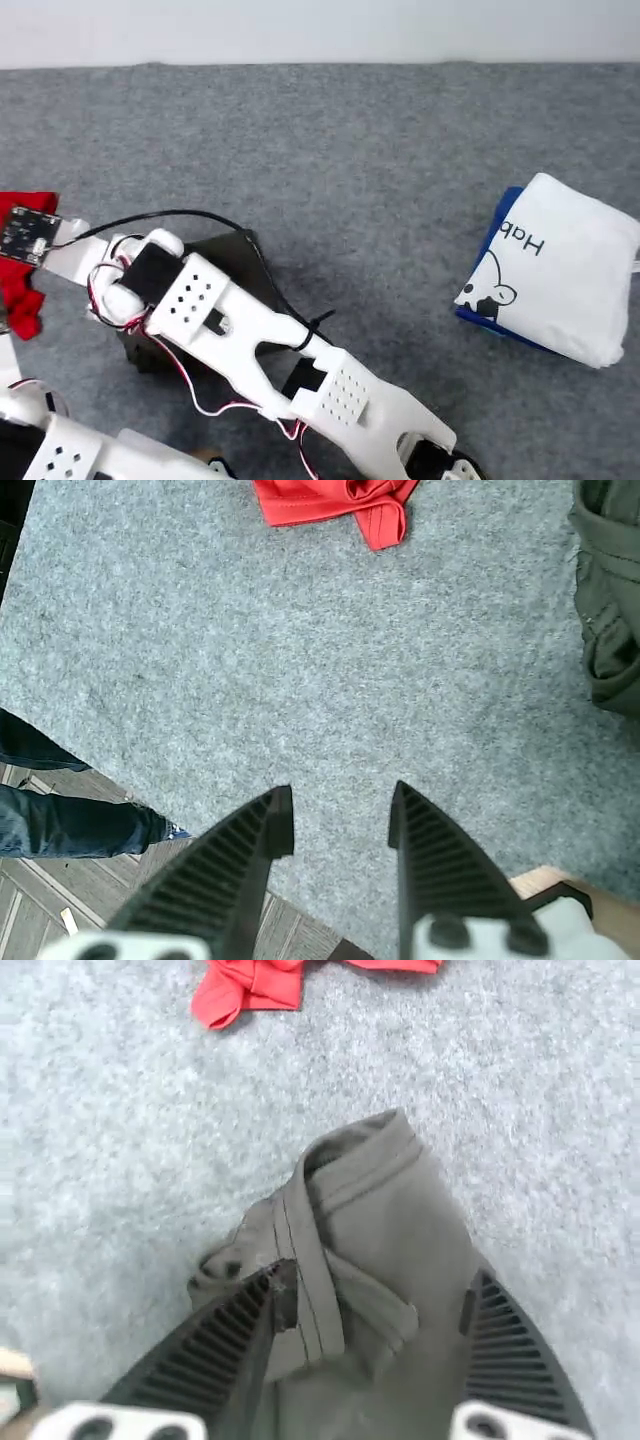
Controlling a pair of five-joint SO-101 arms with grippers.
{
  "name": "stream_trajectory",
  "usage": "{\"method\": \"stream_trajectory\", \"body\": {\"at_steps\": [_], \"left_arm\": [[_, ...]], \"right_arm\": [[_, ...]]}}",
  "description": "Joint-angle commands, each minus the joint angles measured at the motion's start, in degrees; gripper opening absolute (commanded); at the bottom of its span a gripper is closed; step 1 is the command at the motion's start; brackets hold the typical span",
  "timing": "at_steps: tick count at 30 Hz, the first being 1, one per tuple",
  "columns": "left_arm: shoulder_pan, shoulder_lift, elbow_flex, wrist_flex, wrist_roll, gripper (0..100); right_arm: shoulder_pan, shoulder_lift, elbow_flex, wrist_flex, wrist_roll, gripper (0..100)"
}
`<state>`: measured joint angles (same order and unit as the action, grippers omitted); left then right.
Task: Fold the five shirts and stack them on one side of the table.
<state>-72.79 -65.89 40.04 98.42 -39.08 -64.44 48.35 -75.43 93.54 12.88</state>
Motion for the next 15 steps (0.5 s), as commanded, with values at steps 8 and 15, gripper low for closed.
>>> {"method": "stream_trajectory", "body": {"at_steps": [8, 15], "left_arm": [[-0.09, -3.96, -2.07, 0.70, -0.35, 14], [-0.18, -17.49, 0.75, 1.58, -0.26, 10]], "right_arm": [[13.93, -0.40, 1.93, 8.75, 8.35, 0.9], [13.67, 5.14, 10.64, 3.12, 11.08, 1.0]]}}
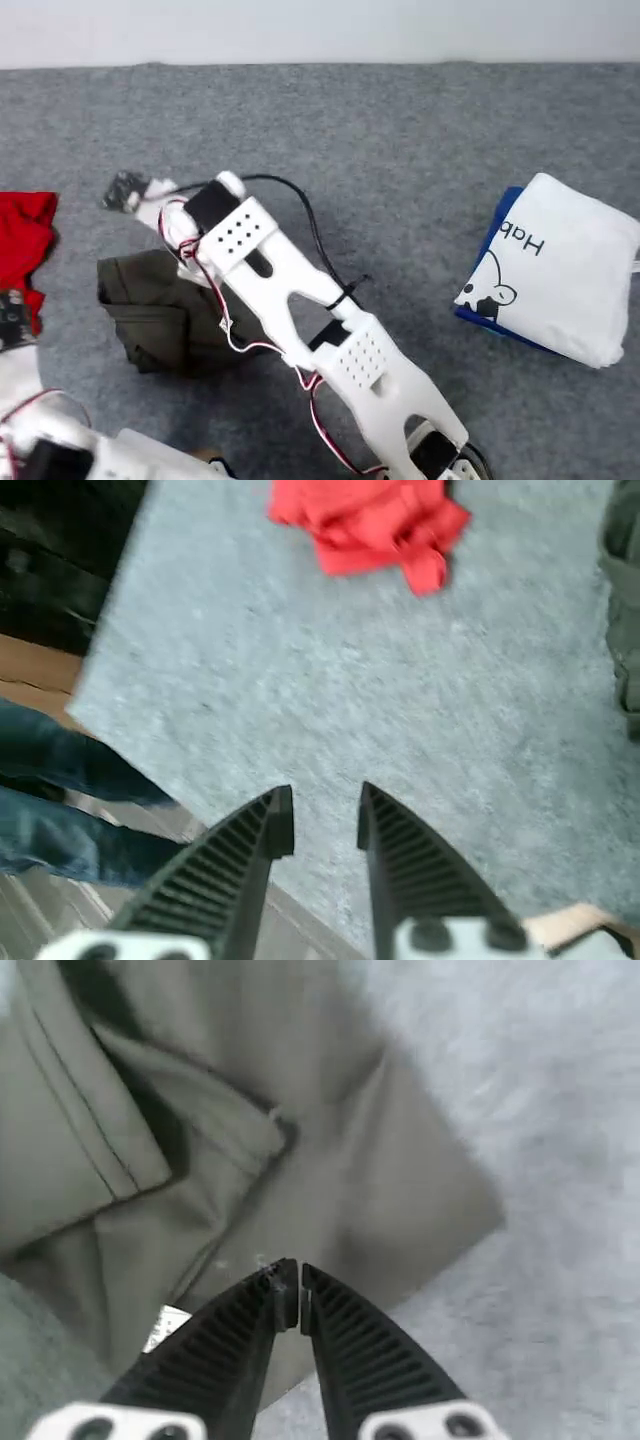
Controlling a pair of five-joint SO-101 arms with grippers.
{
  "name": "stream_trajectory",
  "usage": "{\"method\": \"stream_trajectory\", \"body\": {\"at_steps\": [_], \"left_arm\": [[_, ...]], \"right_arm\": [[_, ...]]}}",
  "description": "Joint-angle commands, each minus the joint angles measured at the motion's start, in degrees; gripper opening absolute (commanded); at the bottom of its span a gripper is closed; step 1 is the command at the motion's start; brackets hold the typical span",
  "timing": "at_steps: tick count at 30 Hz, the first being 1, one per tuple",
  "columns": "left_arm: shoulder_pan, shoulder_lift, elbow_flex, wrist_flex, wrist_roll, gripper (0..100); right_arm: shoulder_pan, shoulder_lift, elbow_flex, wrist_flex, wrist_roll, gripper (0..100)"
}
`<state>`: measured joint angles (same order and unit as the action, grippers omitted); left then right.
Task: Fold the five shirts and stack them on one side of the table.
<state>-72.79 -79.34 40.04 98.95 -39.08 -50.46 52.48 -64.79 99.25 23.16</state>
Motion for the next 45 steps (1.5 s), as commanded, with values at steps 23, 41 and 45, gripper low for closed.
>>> {"method": "stream_trajectory", "body": {"at_steps": [23, 41, 45], "left_arm": [[-14.95, 14.07, 8.92, -7.47, -0.26, 10], [-14.95, 14.24, 8.75, -5.80, -0.26, 10], [-15.03, 13.98, 8.75, -5.80, -0.26, 10]], "right_arm": [[-8.57, -7.16, -13.71, 3.47, 1.14, 1.1], [-14.46, 3.56, -7.56, 2.59, 0.62, 1.0], [-20.62, 6.11, -7.56, 1.80, 0.62, 1.0]]}}
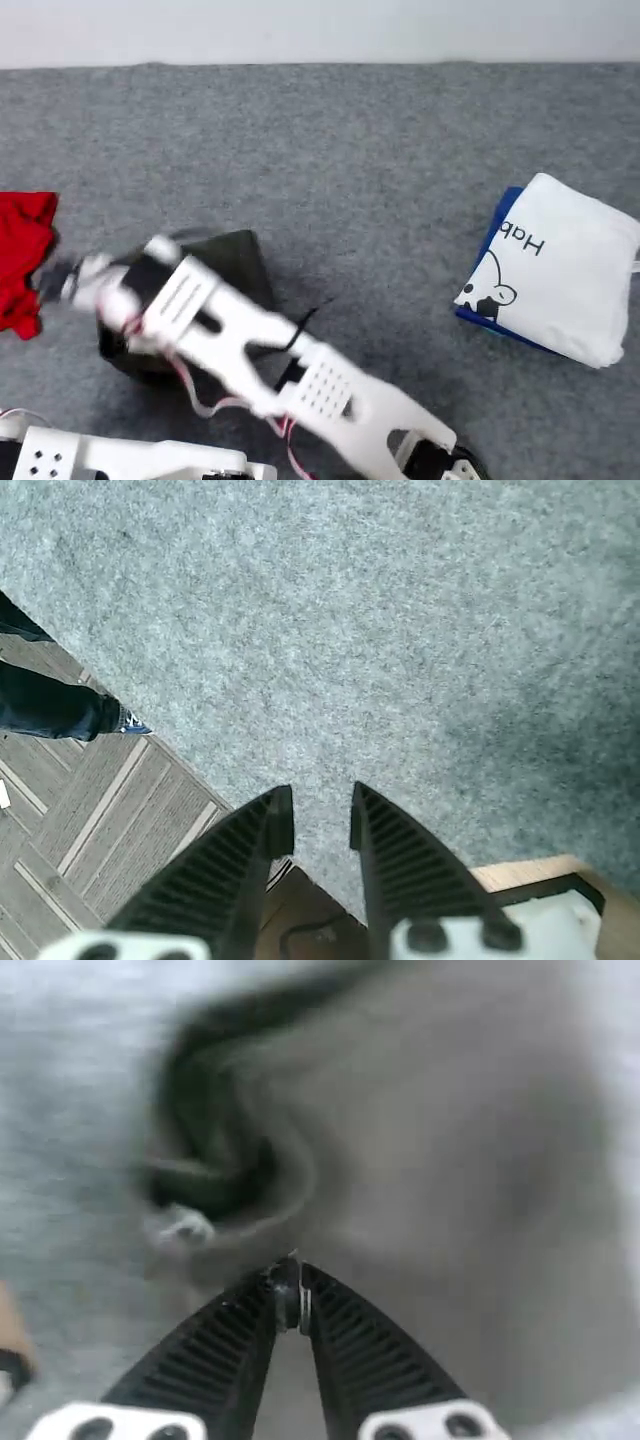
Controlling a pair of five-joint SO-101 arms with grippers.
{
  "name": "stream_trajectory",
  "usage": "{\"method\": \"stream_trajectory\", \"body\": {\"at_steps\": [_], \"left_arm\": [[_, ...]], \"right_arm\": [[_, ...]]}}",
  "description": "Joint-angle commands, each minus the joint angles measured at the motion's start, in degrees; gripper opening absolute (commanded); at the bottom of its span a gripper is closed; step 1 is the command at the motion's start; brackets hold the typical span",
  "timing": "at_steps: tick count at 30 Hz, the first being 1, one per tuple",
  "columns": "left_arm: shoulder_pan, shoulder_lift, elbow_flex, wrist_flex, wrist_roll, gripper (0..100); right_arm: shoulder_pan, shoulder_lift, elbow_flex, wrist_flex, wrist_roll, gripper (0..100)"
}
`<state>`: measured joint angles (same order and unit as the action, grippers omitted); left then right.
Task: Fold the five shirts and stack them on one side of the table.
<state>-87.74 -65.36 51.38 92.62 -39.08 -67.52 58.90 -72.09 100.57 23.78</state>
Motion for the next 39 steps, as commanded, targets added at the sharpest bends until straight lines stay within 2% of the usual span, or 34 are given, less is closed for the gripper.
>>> {"method": "stream_trajectory", "body": {"at_steps": [1, 4, 7, 17, 20, 24, 26, 28, 35, 39], "left_arm": [[-0.09, 0.00, -2.59, 0.53, -0.26, 10], [0.00, 0.00, -2.59, 0.53, -0.26, 10], [0.00, 0.00, -2.59, 0.53, -0.26, 10], [0.09, 0.00, -2.59, 0.09, -0.35, 10], [0.09, 0.00, -2.59, 0.09, -0.35, 10], [0.09, 0.00, -2.59, 0.09, -0.35, 10], [0.09, 0.00, -2.59, 0.09, -0.35, 10], [0.09, 0.00, -2.59, 0.09, -0.35, 10], [0.09, 0.00, -2.59, 0.35, -0.35, 10], [0.09, -0.09, -2.59, 0.44, -0.35, 10]], "right_arm": [[-4.53, -0.04, -0.26, 0.48, 0.00, 1.0], [-4.97, -0.31, -0.62, 0.75, 0.00, 1.0], [-1.98, -2.33, -4.57, 2.42, 0.09, 0.9], [15.43, -9.54, -7.03, 2.24, 0.09, 1.2], [20.79, -8.13, -5.89, 2.07, -3.69, 3.2], [26.42, -3.82, -5.98, 1.63, -14.68, 18.3], [27.21, -2.33, -5.98, 1.45, -20.22, 26.0], [27.12, -1.63, -5.98, 1.36, -22.77, 29.6], [22.37, 0.31, -5.80, 0.66, -23.47, 29.6], [21.93, 3.12, -5.71, -1.63, -23.65, 29.6]]}}
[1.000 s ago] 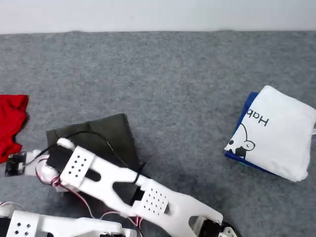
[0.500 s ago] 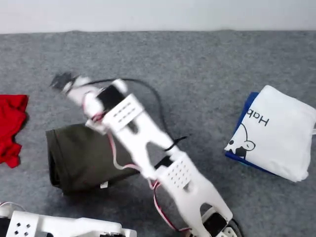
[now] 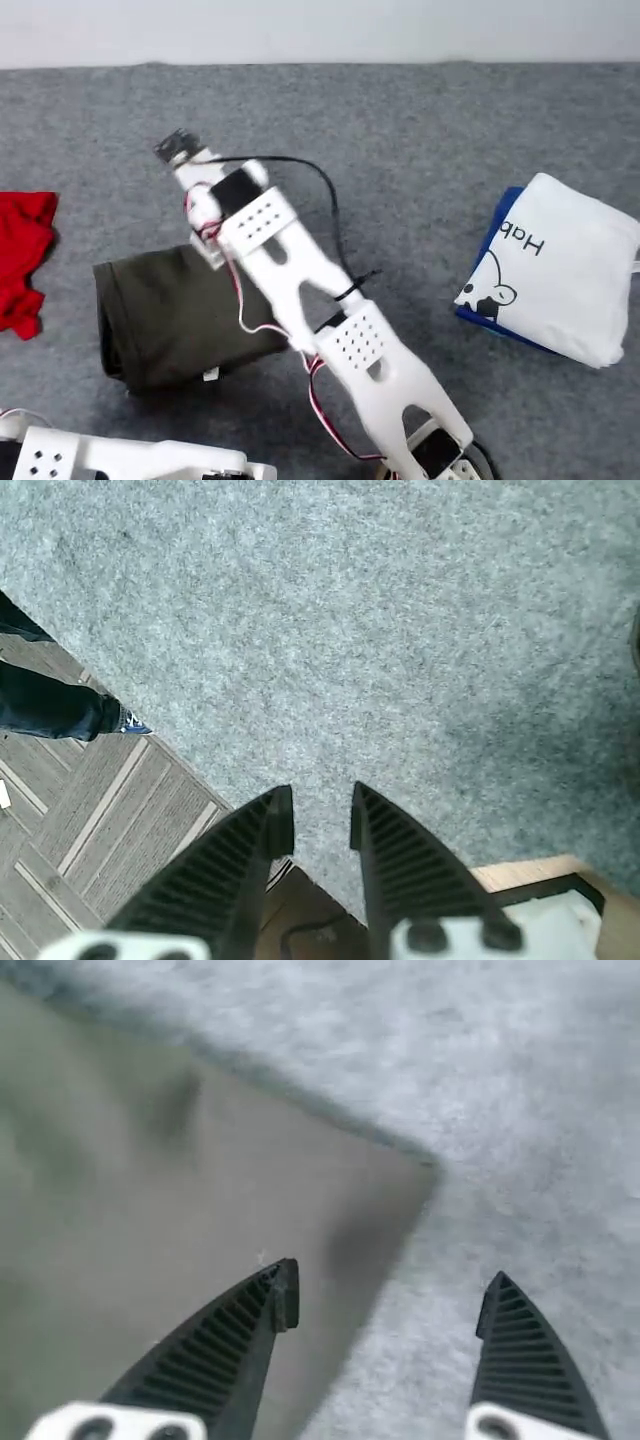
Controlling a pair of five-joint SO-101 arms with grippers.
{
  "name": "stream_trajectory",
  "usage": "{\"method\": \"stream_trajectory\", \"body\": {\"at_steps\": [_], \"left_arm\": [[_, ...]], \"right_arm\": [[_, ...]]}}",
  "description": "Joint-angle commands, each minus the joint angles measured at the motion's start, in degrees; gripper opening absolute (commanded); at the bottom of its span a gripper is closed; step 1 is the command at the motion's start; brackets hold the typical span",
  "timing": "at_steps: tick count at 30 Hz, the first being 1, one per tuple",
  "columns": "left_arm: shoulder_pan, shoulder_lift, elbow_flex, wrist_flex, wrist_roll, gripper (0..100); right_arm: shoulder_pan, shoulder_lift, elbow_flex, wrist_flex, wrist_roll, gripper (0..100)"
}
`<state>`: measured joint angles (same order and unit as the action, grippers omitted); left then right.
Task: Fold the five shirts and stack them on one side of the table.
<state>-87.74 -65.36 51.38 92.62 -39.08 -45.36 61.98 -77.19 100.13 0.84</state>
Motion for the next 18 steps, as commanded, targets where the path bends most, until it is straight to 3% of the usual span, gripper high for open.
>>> {"method": "stream_trajectory", "body": {"at_steps": [1, 8, 12, 15, 18], "left_arm": [[0.09, -0.09, -2.59, 0.44, -0.35, 10], [0.09, -0.09, -2.59, 0.44, -0.44, 10], [0.09, -0.09, -2.59, 0.44, -0.53, 10], [0.09, -0.09, -2.59, 0.44, -0.53, 10], [0.09, -0.09, -2.68, 0.44, -0.62, 10]], "right_arm": [[-0.04, 1.01, -0.62, -1.71, -1.49, 29.6], [1.19, 8.04, -0.62, -2.33, -3.25, 28.8], [1.10, 9.98, -0.97, -2.42, -2.73, 14.6], [1.01, 9.54, -1.14, -2.15, 2.29, 3.1], [2.07, 9.19, -1.32, 0.48, 5.27, 1.3]]}}
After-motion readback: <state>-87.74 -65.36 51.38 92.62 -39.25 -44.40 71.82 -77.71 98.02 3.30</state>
